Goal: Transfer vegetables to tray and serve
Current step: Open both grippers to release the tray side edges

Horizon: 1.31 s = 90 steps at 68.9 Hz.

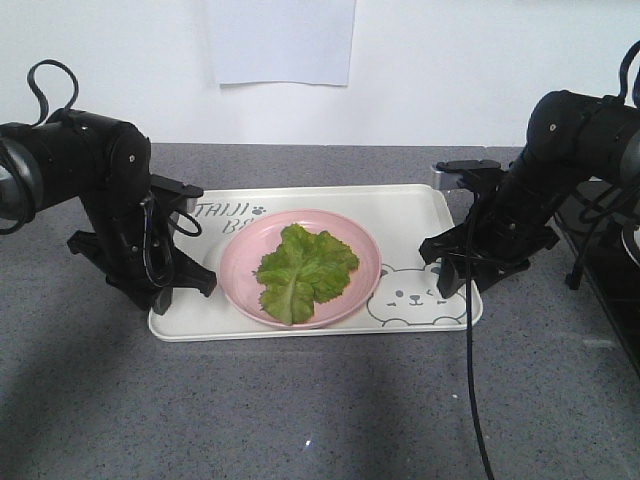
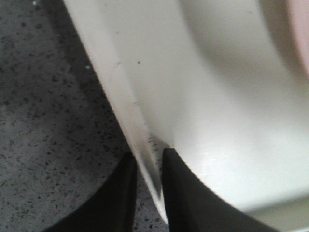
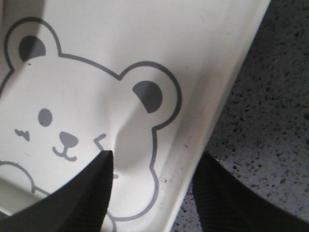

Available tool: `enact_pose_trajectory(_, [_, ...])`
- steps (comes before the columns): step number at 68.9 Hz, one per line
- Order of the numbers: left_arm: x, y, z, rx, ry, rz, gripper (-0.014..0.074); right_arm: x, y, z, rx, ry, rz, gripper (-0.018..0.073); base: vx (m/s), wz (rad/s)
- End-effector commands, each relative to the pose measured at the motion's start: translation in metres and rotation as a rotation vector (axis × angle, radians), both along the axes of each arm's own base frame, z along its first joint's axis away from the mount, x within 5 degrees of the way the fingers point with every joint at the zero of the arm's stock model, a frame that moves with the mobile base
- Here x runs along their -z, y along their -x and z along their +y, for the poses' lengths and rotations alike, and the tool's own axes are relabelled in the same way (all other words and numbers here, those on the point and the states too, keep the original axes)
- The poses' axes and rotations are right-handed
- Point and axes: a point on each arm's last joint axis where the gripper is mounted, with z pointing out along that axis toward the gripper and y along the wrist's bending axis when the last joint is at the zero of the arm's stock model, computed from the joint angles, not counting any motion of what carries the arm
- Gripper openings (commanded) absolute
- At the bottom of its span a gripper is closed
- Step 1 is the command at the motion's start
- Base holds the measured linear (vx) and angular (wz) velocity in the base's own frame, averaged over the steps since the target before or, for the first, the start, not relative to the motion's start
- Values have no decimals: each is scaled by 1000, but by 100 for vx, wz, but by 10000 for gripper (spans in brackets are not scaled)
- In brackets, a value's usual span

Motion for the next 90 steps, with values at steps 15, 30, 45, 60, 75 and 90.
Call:
enact_pose_trajectory(15, [-29, 4, -20, 11, 141, -89, 370, -35, 5, 22, 13, -166, -78, 422, 0, 0])
enact_pose_trajectory(30, [-30, 5, -19, 16, 125, -90, 433, -34, 5, 21, 48, -150, -68, 422, 0, 0])
enact_pose_trajectory(45, [-30, 5, -18, 17, 121, -81, 433, -41, 4, 13, 65, -61, -65, 422, 0, 0])
enact_pose_trajectory(60, [-30, 5, -14, 32, 69, -79, 433, -62, 1, 14, 78, -77, -96, 421, 0, 0])
enact_pose_trajectory(75, [-29, 7, -13, 32, 64, -66, 433, -63, 4, 12, 74, -51, -58, 421, 0, 0])
enact_pose_trajectory(90, [-29, 7, -13, 32, 61, -59, 433, -61, 6, 8, 96, -5, -30, 421, 0, 0])
